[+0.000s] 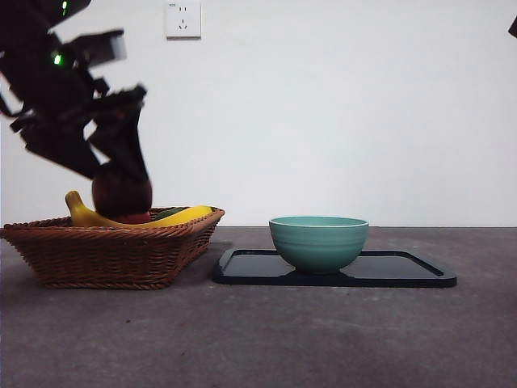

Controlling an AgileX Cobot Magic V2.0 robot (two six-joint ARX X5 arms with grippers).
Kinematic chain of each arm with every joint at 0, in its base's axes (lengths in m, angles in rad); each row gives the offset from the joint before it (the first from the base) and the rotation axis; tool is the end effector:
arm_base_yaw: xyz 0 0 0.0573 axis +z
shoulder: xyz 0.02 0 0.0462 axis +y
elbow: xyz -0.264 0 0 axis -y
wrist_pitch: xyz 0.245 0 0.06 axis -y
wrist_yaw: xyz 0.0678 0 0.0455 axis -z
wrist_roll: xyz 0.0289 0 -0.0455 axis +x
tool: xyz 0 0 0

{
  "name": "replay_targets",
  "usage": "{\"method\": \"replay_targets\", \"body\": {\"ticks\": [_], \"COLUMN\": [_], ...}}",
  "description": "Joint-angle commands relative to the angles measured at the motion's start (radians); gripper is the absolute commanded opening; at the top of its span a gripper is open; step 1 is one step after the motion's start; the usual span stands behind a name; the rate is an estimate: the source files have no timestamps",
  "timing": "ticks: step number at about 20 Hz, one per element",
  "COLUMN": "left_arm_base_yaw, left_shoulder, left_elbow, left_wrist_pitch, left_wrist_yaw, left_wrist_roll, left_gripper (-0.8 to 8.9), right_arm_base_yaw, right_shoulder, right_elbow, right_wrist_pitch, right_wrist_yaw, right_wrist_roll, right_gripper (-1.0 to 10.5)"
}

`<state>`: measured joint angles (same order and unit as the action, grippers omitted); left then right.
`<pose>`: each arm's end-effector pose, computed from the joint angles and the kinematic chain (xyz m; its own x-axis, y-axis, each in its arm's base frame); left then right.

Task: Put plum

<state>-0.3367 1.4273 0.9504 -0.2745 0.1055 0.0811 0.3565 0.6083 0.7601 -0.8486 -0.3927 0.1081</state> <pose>0.2803 -0.1013 0.2397 0.6511 -0.3395 -0.6789 0.4520 0.8919 -0.0125 0.0982 0.0484 0.2901 0.5304 0.6059 -0.5929 -0.5291 0.7831 0.3269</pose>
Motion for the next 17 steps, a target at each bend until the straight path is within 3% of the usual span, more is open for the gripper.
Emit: {"method": "replay_targets", "body": {"ticks": [1, 10, 14, 17], "left_arm_base_yaw": [0.008, 0.016, 0.013, 0.009], "left_shoulder": [0.039, 0.219, 0.22, 0.191], "left_elbow": [-0.024, -0.027, -0.026, -0.024], "left_wrist_pitch": [0.075, 0.143, 0.137, 0.135], "left_wrist_yaw": [-0.011, -0.012, -0.012, -0.012], "left_wrist_roll": [0.036, 0.05, 0.045, 0.038], "left_gripper": [2.14, 2.19, 3.82, 3.82], "right_arm_base_yaw": [0.005, 0.005, 0.005, 0.005], "right_shoulder": [0.003, 0.003, 0.003, 0.003], "right_elbow": [0.005, 0.005, 0.005, 0.005], "right_wrist_pitch": [0.008, 0.009, 0.01, 0.01], "right_wrist_yaw": [0.0, 0.0, 0.0, 0.0], "right_wrist_roll": [-0.008, -0.008, -0.008, -0.008], "right_gripper": [1.9, 1.9, 1.9, 1.9]}}
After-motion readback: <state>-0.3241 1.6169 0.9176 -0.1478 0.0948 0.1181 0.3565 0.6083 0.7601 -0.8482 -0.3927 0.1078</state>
